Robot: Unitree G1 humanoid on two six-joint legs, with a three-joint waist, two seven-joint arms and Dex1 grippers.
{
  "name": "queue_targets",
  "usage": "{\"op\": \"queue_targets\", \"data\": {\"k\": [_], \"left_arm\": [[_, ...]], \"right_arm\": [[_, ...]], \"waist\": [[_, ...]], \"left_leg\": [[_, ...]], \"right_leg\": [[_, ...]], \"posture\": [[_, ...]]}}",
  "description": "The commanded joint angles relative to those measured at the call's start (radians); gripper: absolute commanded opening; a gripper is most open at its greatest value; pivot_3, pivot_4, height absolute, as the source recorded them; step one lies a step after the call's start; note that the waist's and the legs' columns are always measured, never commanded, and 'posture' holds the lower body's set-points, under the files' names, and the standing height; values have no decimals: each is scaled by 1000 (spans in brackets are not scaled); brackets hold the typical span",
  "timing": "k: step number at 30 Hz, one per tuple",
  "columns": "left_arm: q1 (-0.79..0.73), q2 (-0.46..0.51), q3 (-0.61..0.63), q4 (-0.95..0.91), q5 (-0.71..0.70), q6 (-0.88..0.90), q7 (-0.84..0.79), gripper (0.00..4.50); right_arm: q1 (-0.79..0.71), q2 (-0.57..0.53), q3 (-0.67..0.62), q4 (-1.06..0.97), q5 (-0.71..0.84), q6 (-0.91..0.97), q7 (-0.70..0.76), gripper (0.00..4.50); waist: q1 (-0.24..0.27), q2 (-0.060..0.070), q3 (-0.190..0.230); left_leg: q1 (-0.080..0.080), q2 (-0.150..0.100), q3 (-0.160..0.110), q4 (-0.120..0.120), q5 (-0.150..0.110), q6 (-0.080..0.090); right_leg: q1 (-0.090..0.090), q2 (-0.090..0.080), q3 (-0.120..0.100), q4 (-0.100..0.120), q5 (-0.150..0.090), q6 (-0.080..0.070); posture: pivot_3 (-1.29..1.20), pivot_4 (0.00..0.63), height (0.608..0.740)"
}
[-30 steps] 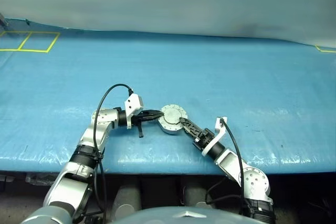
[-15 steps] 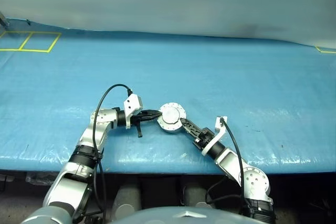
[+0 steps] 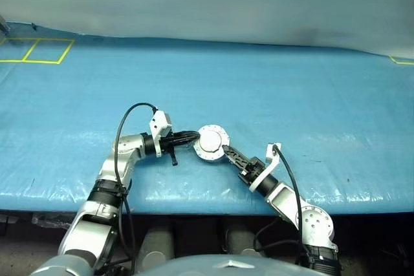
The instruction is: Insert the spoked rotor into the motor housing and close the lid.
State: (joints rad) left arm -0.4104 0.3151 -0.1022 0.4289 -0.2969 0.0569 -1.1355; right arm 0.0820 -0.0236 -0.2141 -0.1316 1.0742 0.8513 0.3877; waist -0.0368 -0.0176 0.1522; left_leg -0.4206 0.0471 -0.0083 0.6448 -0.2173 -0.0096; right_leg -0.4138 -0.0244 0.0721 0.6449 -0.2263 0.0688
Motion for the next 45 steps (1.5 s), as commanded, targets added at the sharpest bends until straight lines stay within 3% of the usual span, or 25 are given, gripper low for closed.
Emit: {"op": "queue_targets", "data": {"k": [1,5,18,19,29,37,45], "left_arm": [[5,-15,34,-51,-55,32,-1,0],[15,-33,60,-67,-97,71,10,0],[43,-120,185,-136,-303,257,79,4303],[46,-126,194,-143,-332,301,84,4480],[60,-181,261,-185,-553,624,145,4480],[59,-218,282,-206,-643,730,149,4480],[56,-230,254,-228,-648,762,128,4480]], "right_arm": [[-35,9,-36,-62,68,-26,4,1327],[-57,17,-59,-70,89,-37,-15,1327],[-94,52,-92,-143,185,-85,-68,1327],[-100,53,-91,-158,200,-88,-69,1327],[-129,38,-54,-250,284,-100,-88,1327],[-120,23,-18,-245,274,-109,-94,1327],[-113,13,5,-243,264,-113,-96,1327]], "waist": [[0,1,1],[0,2,1],[0,4,2],[-1,4,3],[-2,4,3],[-2,4,3],[-1,4,3]], "left_leg": [[0,0,0,0,0,0],[-3,-1,0,1,0,0],[-6,-1,-3,2,0,0],[-6,-1,-3,2,0,0],[-6,-1,-4,2,0,0],[-6,-1,-5,3,0,0],[-6,-1,-5,3,0,0]], "right_leg": [[0,0,0,0,0,0],[-2,0,0,0,1,2],[-3,1,-1,0,2,3],[-3,1,-1,0,2,3],[-3,1,-2,0,2,3],[-3,1,-2,0,2,3],[-3,1,-2,0,2,2]], "posture": [[0,150,740],[0,150,740],[0,150,740],[0,150,740],[0,150,740],[0,150,740],[0,150,740]]}}
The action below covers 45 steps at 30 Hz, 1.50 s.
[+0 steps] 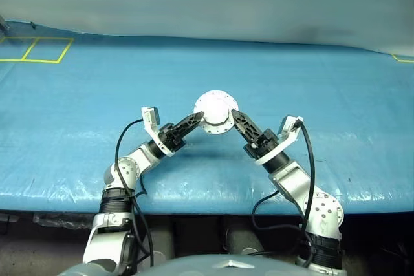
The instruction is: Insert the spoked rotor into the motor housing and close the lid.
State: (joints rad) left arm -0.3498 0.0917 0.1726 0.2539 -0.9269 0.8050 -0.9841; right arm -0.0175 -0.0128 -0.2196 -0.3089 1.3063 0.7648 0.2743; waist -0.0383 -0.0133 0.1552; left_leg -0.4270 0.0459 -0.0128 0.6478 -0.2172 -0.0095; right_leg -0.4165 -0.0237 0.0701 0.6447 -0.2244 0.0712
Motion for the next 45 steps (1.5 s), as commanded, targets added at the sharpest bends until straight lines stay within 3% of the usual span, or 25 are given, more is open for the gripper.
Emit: {"op": "queue_targets", "data": {"k": [1,16,19,23,32,38,45], "left_arm": [[-5,-8,-27,-54,-14,14,-27,4480],[-52,-63,-21,0,5,-50,-33,4480],[-56,-72,-24,12,11,-60,-36,3891],[-54,-69,-30,20,17,-65,-49,2647],[-53,-61,-24,39,41,-75,-24,2630],[-53,-66,-10,54,63,-114,-1,2630],[-68,-77,41,94,113,-220,94,2630]], "right_arm": [[-13,1,15,-68,31,-26,18,1327],[7,-11,81,-94,21,-27,32,1327],[8,-12,93,-97,19,-31,32,1327],[6,-13,98,-96,17,-36,31,1327],[-3,-27,107,-97,-36,-63,40,1327],[-6,-39,125,-93,-136,-107,36,3219],[7,-70,173,-91,-342,-212,67,3219]], "waist": [[0,0,0],[1,0,0],[0,0,0],[0,0,0],[1,0,0],[0,0,0],[1,0,0]], "left_leg": [[0,0,0,0,0,0],[0,0,0,0,0,0],[0,0,0,0,0,0],[0,0,0,1,0,0],[0,0,0,1,0,0],[0,0,0,1,0,0],[0,0,-1,1,0,0]], "right_leg": [[0,0,0,0,0,0],[0,0,0,0,0,0],[0,0,0,0,0,0],[0,0,0,0,0,0],[0,0,0,0,0,0],[0,0,0,0,0,0],[0,0,0,0,0,1]], "posture": [[0,150,740],[0,150,740],[0,150,740],[0,150,740],[0,150,740],[0,150,740],[0,150,740]]}}
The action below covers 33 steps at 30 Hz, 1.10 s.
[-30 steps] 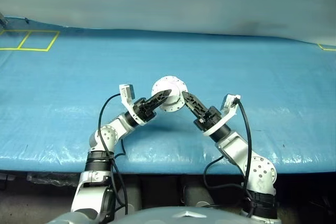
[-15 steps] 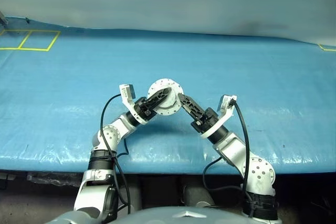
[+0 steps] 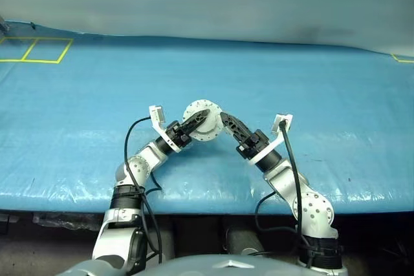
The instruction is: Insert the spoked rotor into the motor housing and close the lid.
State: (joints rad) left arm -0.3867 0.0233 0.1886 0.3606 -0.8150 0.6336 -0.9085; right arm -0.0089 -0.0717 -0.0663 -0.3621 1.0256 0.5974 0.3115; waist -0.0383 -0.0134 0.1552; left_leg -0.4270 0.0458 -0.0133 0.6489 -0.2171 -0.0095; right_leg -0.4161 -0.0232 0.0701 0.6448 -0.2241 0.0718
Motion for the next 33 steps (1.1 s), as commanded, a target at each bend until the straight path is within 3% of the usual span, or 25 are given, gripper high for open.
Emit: {"op": "queue_targets", "data": {"k": [1,8,20,32,33], "left_arm": [[-38,-8,42,-1,5,-66,37,2630],[-78,11,127,61,51,-181,154,2630],[-192,17,293,182,81,-422,431,2630],[-277,73,273,366,203,-450,571,2630],[-275,75,271,367,214,-453,579,2909]], "right_arm": [[6,-26,37,-39,-101,-64,52,3219],[63,-136,160,-36,-298,-164,221,3219],[68,-126,166,-23,-347,-170,223,3219],[62,-121,170,-24,-368,-168,223,3219],[63,-120,169,-24,-369,-169,222,3243]], "waist": [[2,0,0],[3,0,0],[10,-1,0],[16,-2,0],[15,-2,0]], "left_leg": [[0,0,0,0,0,0],[0,-1,0,0,0,0],[-1,-1,0,2,0,0],[0,-1,-1,2,0,0],[0,-1,-1,2,0,0]], "right_leg": [[0,0,0,0,0,0],[0,0,0,0,0,0],[1,0,0,-1,3,5],[2,0,-1,-1,5,7],[3,0,-1,-1,5,7]], "posture": [[0,150,740],[0,150,740],[0,150,740],[0,150,740],[0,150,740]]}}
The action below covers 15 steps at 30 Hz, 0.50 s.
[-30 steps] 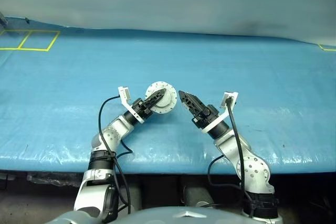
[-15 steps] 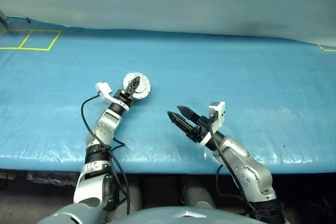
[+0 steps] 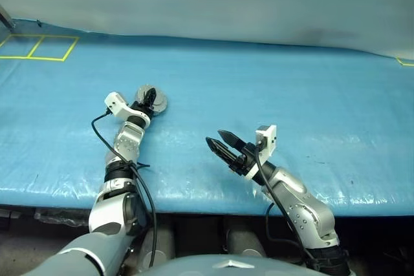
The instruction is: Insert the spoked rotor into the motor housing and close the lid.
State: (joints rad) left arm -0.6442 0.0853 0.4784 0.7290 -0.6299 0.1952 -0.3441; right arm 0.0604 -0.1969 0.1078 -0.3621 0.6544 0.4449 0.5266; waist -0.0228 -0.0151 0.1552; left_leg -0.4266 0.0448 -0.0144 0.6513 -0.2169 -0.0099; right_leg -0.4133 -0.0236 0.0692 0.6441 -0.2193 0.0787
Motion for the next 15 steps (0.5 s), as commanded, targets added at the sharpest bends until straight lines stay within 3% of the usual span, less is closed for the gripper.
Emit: {"op": "queue_targets", "data": {"k": [1,5,15], "left_arm": [[-15,15,-20,0,41,-26,27,3209],[-16,30,16,8,67,-120,106,4438],[-4,65,24,-25,145,-326,194,4475]], "right_arm": [[-5,7,-6,-25,0,-16,7,3254],[0,10,-9,-24,-5,-16,2,3254],[-10,6,-4,-9,-28,-15,5,3254]], "waist": [[0,0,0],[-2,0,0],[4,-1,-1]], "left_leg": [[0,0,0,0,0,0],[1,0,0,0,0,0],[1,0,0,0,0,0]], "right_leg": [[0,0,0,0,0,0],[0,0,0,0,0,0],[1,0,0,0,3,-3]], "posture": [[0,150,740],[0,150,740],[0,150,740]]}}
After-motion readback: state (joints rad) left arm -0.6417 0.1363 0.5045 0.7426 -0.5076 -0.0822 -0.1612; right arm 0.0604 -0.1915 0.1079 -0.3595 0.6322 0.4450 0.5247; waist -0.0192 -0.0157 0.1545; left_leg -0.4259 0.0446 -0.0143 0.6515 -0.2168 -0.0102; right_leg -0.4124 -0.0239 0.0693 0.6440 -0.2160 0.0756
